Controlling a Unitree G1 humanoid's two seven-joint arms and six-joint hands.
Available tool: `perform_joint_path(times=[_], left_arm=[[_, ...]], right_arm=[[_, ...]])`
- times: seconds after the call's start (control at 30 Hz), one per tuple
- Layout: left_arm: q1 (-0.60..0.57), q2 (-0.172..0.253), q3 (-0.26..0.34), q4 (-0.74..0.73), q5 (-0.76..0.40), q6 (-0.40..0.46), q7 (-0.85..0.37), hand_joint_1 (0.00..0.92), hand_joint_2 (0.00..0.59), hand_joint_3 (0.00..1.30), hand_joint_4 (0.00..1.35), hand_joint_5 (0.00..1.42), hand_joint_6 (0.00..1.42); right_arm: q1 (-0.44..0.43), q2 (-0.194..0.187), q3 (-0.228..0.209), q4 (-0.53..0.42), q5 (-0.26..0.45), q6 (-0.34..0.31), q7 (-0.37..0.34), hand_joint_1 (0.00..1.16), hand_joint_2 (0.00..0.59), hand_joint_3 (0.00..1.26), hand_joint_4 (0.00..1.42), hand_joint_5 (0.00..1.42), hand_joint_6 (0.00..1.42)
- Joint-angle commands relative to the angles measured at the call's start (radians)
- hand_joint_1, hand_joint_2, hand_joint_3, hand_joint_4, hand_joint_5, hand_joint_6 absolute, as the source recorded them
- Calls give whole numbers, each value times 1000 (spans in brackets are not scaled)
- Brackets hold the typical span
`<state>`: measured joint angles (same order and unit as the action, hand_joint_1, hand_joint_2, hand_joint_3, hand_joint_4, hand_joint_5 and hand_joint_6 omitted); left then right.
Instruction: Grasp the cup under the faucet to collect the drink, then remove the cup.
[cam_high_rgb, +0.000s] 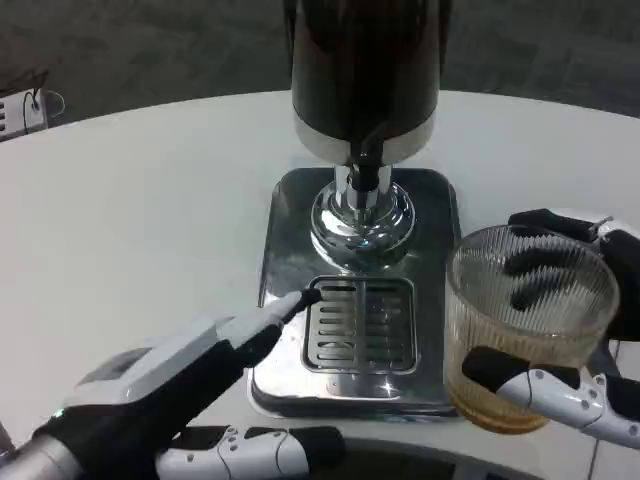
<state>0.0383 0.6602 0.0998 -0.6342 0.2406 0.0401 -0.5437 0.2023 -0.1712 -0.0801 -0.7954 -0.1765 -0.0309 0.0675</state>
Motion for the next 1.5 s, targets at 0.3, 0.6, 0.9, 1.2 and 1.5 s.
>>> perform_joint_path(times=[0.3, 0.6, 0.9, 1.2, 1.5], left_arm=[[78, 14, 54, -114, -10, -21, -17, 0, 42, 0, 0, 0, 6], [91, 12, 72, -137, 28, -34, -5, 0, 42, 0, 0, 0, 0], [101, 44, 67, -176, 164, -61, -26, 0, 41, 0, 0, 0, 0], [58, 86, 41, -163, 268, -80, -55, 0, 42, 0, 0, 0, 0], [42, 81, 41, -149, 287, -77, -54, 0, 42, 0, 0, 0, 0]], right_arm=[[33, -40, -74, -82, 56, -89, 53, 948, 232, 925, 1142, 1327, 1424], [66, -39, -79, -102, 63, -114, 66, 937, 229, 937, 1142, 1329, 1424], [76, -41, -69, -103, 59, -135, 83, 934, 229, 937, 1142, 1329, 1424], [70, -47, -73, -98, 54, -148, 96, 933, 229, 937, 1155, 1329, 1424], [69, -46, -69, -96, 46, -153, 99, 931, 233, 937, 1155, 1329, 1424]])
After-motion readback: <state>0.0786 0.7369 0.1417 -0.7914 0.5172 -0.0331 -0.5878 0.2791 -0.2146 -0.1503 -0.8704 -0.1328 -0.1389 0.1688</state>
